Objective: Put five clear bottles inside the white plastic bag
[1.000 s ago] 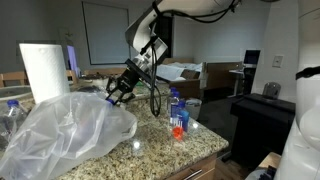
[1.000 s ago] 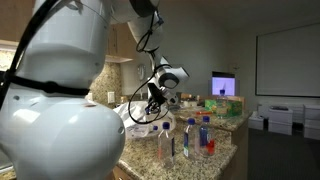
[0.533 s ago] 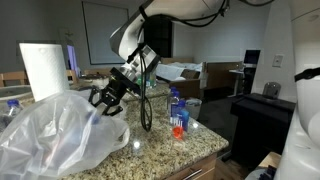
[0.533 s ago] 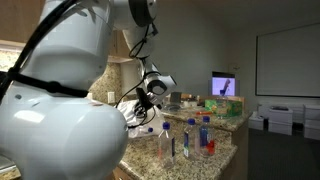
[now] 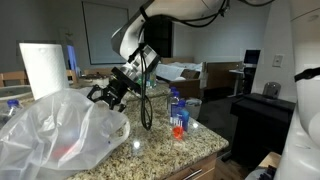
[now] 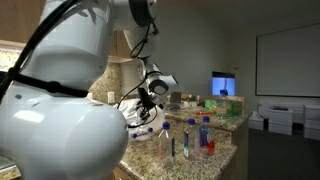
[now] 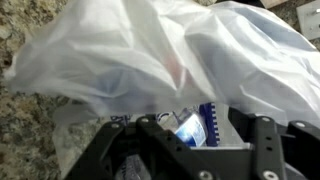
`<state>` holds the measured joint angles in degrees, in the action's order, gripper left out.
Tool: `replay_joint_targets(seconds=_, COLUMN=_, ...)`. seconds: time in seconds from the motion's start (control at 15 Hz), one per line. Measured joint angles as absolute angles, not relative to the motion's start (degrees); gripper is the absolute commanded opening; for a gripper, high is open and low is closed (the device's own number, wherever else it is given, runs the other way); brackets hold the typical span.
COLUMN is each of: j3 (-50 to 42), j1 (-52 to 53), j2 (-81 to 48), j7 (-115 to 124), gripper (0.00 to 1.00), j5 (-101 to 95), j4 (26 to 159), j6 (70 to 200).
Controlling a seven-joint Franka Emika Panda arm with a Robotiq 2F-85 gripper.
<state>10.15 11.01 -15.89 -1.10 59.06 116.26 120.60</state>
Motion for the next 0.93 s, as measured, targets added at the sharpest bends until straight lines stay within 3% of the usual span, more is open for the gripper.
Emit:
replay_joint_targets(seconds=0.4, j3=7.5, j1=10.2, j2=-15.7, j7=-1.1, gripper=1.0, j5=54.7, j4=114.8, j6=120.2)
replay_joint_targets(seconds=0.93, j3=2.1, j1=6.5, j2=-9.8, j7=-0.9, gripper=1.0, j5=29.5, j4=110.7, j6=119.5)
